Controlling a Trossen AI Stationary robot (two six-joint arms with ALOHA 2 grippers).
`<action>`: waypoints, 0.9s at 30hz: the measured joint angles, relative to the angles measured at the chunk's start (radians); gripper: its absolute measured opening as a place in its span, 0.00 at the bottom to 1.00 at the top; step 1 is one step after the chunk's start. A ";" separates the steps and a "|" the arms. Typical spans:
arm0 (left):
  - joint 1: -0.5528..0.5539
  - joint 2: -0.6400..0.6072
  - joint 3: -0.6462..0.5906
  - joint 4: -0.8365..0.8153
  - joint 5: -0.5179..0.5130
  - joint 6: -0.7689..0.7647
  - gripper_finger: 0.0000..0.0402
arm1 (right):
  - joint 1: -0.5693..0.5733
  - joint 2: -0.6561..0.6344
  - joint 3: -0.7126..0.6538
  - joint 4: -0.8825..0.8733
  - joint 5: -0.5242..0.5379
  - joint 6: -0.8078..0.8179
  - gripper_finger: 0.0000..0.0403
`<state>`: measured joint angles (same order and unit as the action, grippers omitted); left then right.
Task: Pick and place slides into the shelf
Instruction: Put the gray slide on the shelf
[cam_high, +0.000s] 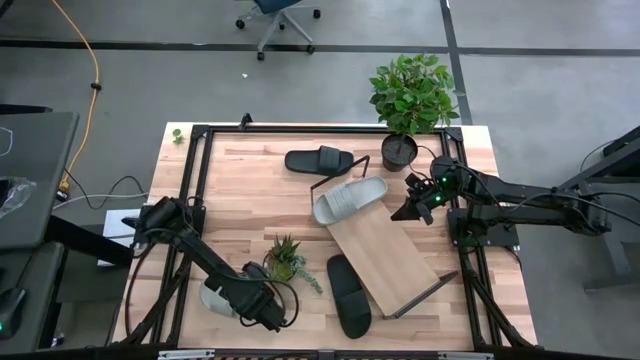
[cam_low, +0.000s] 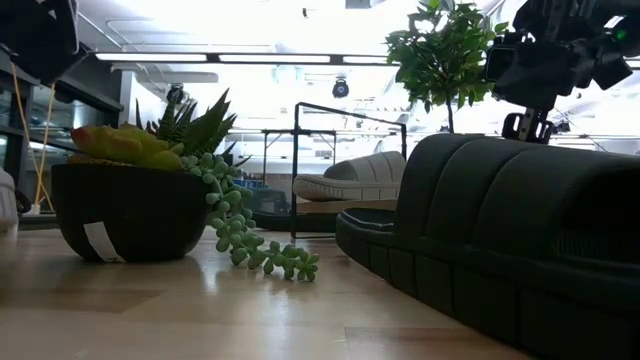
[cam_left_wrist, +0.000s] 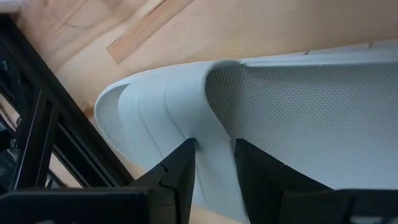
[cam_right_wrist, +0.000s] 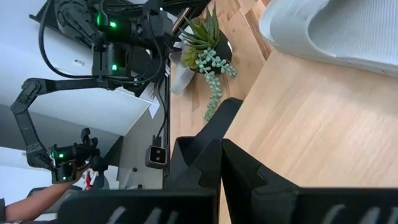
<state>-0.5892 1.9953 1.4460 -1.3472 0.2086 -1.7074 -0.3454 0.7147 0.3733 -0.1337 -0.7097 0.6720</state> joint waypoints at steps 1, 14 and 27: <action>0.000 0.000 0.000 -0.002 -0.003 -0.003 0.25 | 0.000 0.000 0.000 0.001 0.000 0.000 0.01; 0.000 0.000 -0.001 0.041 -0.019 0.003 0.25 | 0.000 0.000 0.000 -0.006 0.002 -0.004 0.01; 0.000 0.000 -0.001 0.026 -0.025 0.114 0.25 | 0.000 0.000 0.000 -0.008 0.002 -0.014 0.01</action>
<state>-0.5896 1.9953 1.4448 -1.3211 0.1839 -1.5938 -0.3454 0.7147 0.3733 -0.1417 -0.7076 0.6582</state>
